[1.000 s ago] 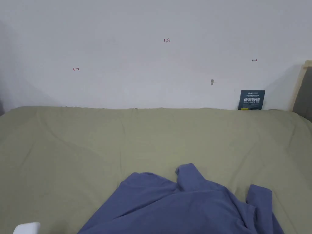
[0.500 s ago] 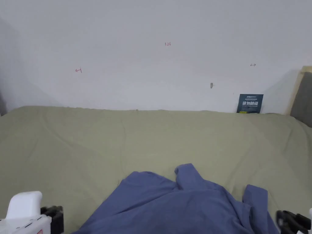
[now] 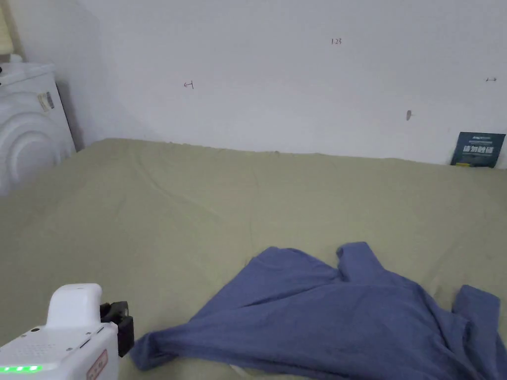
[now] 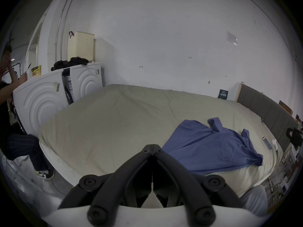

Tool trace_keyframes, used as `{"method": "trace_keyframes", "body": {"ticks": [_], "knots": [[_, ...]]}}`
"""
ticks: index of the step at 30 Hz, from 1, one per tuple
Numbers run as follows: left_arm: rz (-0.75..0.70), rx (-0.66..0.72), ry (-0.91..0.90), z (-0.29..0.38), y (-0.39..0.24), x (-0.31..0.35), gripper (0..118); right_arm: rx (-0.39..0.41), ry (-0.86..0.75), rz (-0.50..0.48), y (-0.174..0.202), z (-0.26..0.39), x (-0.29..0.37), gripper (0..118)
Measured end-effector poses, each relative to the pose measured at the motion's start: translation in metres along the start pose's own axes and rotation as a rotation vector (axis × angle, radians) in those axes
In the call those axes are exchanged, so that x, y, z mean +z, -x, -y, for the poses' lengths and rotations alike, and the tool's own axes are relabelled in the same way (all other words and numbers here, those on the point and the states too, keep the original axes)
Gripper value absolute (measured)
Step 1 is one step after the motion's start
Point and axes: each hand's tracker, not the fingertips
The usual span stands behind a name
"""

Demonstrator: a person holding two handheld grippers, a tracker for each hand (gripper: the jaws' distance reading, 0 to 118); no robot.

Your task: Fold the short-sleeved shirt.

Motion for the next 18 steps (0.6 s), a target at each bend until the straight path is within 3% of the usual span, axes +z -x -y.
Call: {"method": "trace_keyframes", "body": {"ticks": [9,13,14,15,18], "knots": [[0.032,0.033,0.181,0.022,0.033,-0.049,0,-0.015,0.065,-0.021,0.009,0.013,-0.008,1],[0.072,0.015,0.306,0.029,0.037,-0.085,64,-0.003,0.087,-0.034,0.015,0.017,-0.011,1],[0.065,0.002,0.379,0.033,0.038,-0.1,111,-0.003,0.09,-0.037,0.017,0.018,-0.012,1],[0.07,-0.008,0.286,0.032,0.034,-0.107,116,-0.001,0.094,-0.042,0.019,0.019,-0.013,1],[0.013,-0.046,0.375,0.044,0.029,-0.144,115,0.0,0.116,-0.055,0.022,0.021,-0.015,1]]}}
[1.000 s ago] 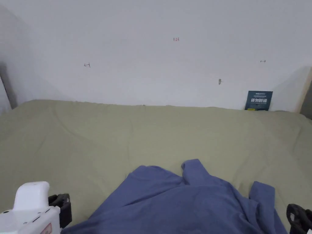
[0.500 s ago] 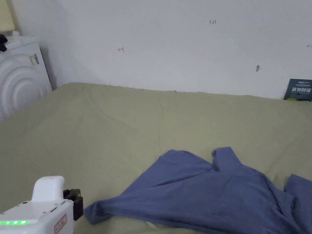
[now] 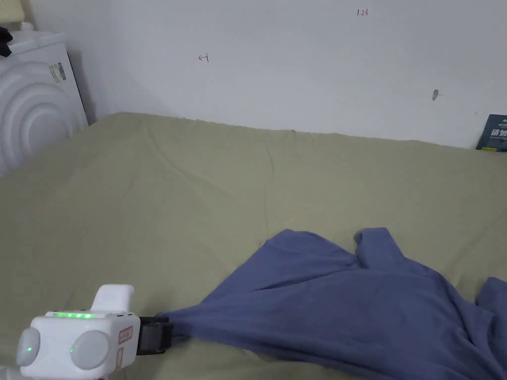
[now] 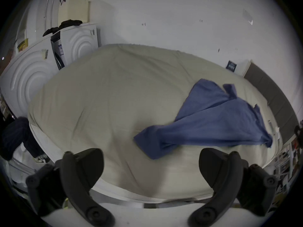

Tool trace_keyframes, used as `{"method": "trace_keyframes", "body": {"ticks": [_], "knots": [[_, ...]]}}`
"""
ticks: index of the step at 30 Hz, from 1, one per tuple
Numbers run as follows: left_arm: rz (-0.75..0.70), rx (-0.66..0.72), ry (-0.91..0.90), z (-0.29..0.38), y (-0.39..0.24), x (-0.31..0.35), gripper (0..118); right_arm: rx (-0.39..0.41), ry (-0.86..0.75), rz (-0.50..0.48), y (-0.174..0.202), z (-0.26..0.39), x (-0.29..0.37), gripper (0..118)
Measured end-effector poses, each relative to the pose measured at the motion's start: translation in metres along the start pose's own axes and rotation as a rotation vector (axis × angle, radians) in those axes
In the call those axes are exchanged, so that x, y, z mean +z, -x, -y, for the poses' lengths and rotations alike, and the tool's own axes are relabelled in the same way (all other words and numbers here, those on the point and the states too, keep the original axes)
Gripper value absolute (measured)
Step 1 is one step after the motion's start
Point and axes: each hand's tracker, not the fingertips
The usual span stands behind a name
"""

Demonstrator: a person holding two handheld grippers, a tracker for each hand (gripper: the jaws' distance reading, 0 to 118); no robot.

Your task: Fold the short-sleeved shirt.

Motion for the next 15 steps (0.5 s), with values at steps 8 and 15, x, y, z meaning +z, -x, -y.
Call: {"method": "trace_keyframes", "body": {"ticks": [8,15], "knots": [[0.006,-0.064,0.103,-0.015,-0.007,-0.038,107,0.019,0.062,-0.016,0.007,0.009,-0.011,1],[0.093,-0.047,0.107,-0.016,-0.021,-0.021,1,0.011,0.093,-0.038,0.004,0.018,-0.013,1]]}}
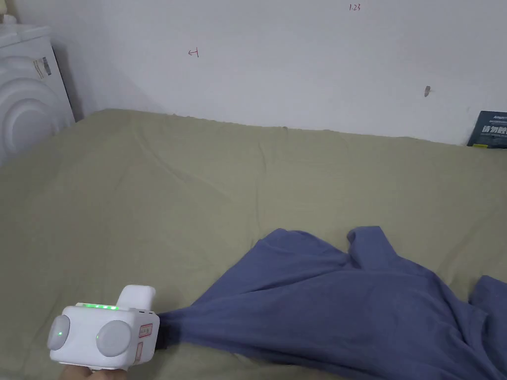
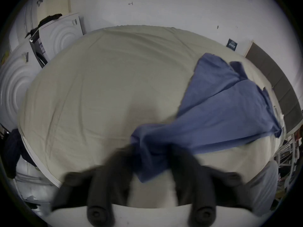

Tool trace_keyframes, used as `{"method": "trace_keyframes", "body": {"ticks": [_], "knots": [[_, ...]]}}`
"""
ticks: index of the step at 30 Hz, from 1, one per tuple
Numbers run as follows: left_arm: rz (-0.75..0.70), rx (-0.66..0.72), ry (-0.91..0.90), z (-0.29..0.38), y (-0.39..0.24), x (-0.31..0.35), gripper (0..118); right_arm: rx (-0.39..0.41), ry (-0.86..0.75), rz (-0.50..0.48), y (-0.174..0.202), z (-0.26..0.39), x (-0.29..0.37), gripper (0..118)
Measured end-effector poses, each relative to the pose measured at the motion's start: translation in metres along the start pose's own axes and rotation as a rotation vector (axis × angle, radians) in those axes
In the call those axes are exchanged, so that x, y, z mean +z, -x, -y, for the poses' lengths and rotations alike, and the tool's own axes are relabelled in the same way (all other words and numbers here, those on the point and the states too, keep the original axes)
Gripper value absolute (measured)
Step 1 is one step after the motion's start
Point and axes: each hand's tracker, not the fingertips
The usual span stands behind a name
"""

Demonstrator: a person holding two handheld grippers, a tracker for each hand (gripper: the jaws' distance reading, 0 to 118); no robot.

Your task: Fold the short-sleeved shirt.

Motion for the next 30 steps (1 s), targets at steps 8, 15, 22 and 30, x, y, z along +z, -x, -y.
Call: {"method": "trace_keyframes", "body": {"ticks": [8,15,22,30], "knots": [[-0.007,0.014,-0.031,0.004,-0.001,0.006,1,-0.035,0.039,0.01,-0.016,0.008,-0.002,1],[0.004,0.014,-0.047,0.004,-0.001,0.007,1,-0.006,0.105,0.009,-0.025,-0.013,-0.056,1],[0.034,0.033,-0.061,0.0,-0.003,0.014,1,0.043,0.226,-0.046,-0.04,-0.069,-0.193,1],[0.043,0.028,-0.065,-0.009,-0.013,0.018,1,0.12,0.468,-0.07,-0.051,-0.112,-0.346,113]]}}
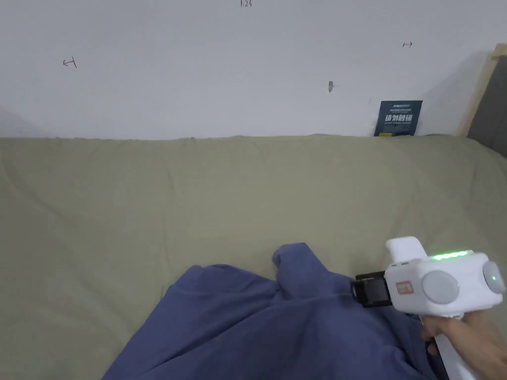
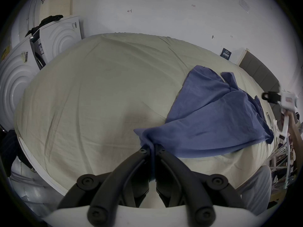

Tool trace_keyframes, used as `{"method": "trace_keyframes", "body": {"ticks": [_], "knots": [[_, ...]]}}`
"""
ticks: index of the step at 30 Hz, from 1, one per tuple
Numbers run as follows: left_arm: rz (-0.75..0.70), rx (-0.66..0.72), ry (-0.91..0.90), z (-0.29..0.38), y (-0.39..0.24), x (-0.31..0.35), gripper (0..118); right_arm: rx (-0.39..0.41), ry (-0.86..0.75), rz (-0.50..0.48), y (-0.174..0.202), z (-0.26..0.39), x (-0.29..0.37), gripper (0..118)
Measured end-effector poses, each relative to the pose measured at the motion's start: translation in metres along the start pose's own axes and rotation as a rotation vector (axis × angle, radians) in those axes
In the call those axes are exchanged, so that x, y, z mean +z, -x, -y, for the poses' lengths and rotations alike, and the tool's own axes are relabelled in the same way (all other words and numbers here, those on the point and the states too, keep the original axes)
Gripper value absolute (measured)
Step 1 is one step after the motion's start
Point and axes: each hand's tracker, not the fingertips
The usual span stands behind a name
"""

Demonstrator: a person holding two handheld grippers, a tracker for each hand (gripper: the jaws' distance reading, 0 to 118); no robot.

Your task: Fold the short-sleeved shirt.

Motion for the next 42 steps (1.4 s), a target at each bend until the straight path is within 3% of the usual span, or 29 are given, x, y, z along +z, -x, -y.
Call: {"method": "trace_keyframes", "body": {"ticks": [5,10,11,12,14,15,16,17,19,30,36,42], "knots": [[-0.003,-0.006,0.011,-0.005,-0.006,-0.002,1,0.039,0.082,0.018,0.001,-0.023,-0.044,113],[-0.003,0.0,0.024,-0.008,-0.002,-0.007,1,0.149,0.235,0.067,0.008,-0.02,-0.079,111],[-0.003,0.0,0.027,-0.008,-0.003,-0.008,1,0.171,0.24,0.078,0.012,-0.015,-0.081,106],[-0.003,0.001,0.028,-0.009,-0.002,-0.009,1,0.131,0.184,0.029,0.013,-0.014,-0.077,97],[-0.004,0.006,0.038,-0.01,-0.001,-0.012,1,0.104,0.169,0.028,0.015,-0.014,-0.067,81],[-0.003,0.01,0.042,-0.011,-0.002,-0.012,1,0.11,0.145,0.005,0.016,-0.015,-0.061,58],[-0.004,0.01,0.049,-0.011,0.0,-0.014,1,0.117,0.131,0.005,0.016,-0.016,-0.053,21],[-0.005,0.009,0.051,-0.012,0.001,-0.014,1,0.114,0.1,-0.027,0.016,-0.016,-0.044,2],[-0.009,0.001,0.057,-0.015,-0.001,-0.012,1,0.093,0.088,-0.065,0.01,-0.018,-0.02,2],[0.015,0.032,-0.045,-0.05,-0.011,0.03,1,0.206,-0.161,-0.037,-0.01,-0.035,0.148,2],[0.016,-0.016,-0.188,-0.107,-0.04,0.08,1,0.206,-0.321,0.02,-0.021,-0.044,0.253,2],[0.036,-0.018,-0.308,-0.181,-0.066,0.142,1,0.157,-0.484,0.075,-0.033,-0.053,0.35,2]]}}
